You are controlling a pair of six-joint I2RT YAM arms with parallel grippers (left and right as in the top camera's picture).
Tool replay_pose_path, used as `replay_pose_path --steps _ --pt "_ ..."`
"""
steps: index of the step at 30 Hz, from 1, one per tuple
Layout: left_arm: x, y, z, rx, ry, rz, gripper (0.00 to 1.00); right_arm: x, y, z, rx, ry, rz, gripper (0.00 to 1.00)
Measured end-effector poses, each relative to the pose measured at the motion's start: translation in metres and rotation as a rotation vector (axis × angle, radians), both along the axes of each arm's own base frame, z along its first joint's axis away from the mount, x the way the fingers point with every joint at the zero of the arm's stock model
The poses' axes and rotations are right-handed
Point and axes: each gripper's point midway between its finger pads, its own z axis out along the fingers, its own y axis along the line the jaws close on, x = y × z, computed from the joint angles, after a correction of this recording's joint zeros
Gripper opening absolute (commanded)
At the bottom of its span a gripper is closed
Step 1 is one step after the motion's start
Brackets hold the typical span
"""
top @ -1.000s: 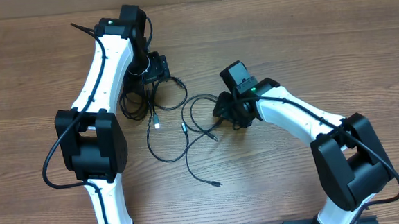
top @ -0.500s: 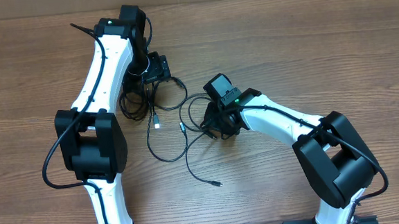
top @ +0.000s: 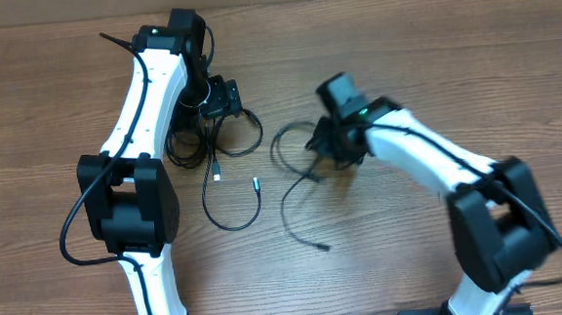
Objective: Untangle cables
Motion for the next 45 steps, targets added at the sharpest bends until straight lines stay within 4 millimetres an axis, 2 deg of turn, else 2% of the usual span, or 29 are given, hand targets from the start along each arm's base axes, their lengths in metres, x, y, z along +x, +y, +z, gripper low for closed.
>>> replay_pose_path --steps 2,5,8,11,13,16,21,24,27,33,39,45 --pt "0.000 0.000 0.000 0.000 0.001 0.000 1.00 0.012 -0.010 0.034 0.001 -0.074 -0.014 0.04" --pt "-0.002 0.000 0.000 0.001 0.009 -0.003 1.00 0.026 -0.023 0.097 0.016 -0.237 -0.013 0.04" --pt "-0.003 -0.003 0.000 -0.020 0.011 -0.028 0.99 0.026 -0.032 0.150 0.033 -0.376 -0.011 0.04" --pt "-0.006 -0.015 0.003 -0.086 0.012 -0.089 1.00 0.018 -0.038 0.184 0.046 -0.461 -0.007 0.04" --pt "-0.009 -0.022 0.006 -0.130 0.020 -0.116 1.00 0.014 -0.041 0.196 0.049 -0.488 -0.008 0.04" --pt "-0.008 -0.030 0.023 -0.188 0.009 -0.149 1.00 0.011 -0.043 0.196 0.038 -0.485 -0.006 0.04" --pt "0.006 -0.033 0.073 -0.228 -0.098 -0.194 1.00 0.008 -0.052 0.189 -0.006 -0.459 -0.026 0.04" --pt "0.008 -0.027 0.090 -0.203 -0.134 -0.188 1.00 0.009 -0.054 0.189 -0.017 -0.462 -0.038 0.04" --pt "0.003 -0.009 0.094 -0.106 -0.116 -0.122 1.00 0.009 -0.055 0.189 -0.022 -0.463 -0.042 0.04" --pt "-0.007 0.028 0.075 0.085 -0.040 -0.001 0.99 0.009 -0.056 0.188 -0.027 -0.461 -0.047 0.04" --pt "-0.013 0.050 0.020 0.154 0.036 0.062 1.00 0.008 -0.056 0.188 -0.027 -0.459 -0.046 0.04" --pt "-0.009 0.062 -0.017 0.130 0.032 0.089 1.00 0.008 -0.057 0.187 -0.029 -0.456 -0.045 0.04"
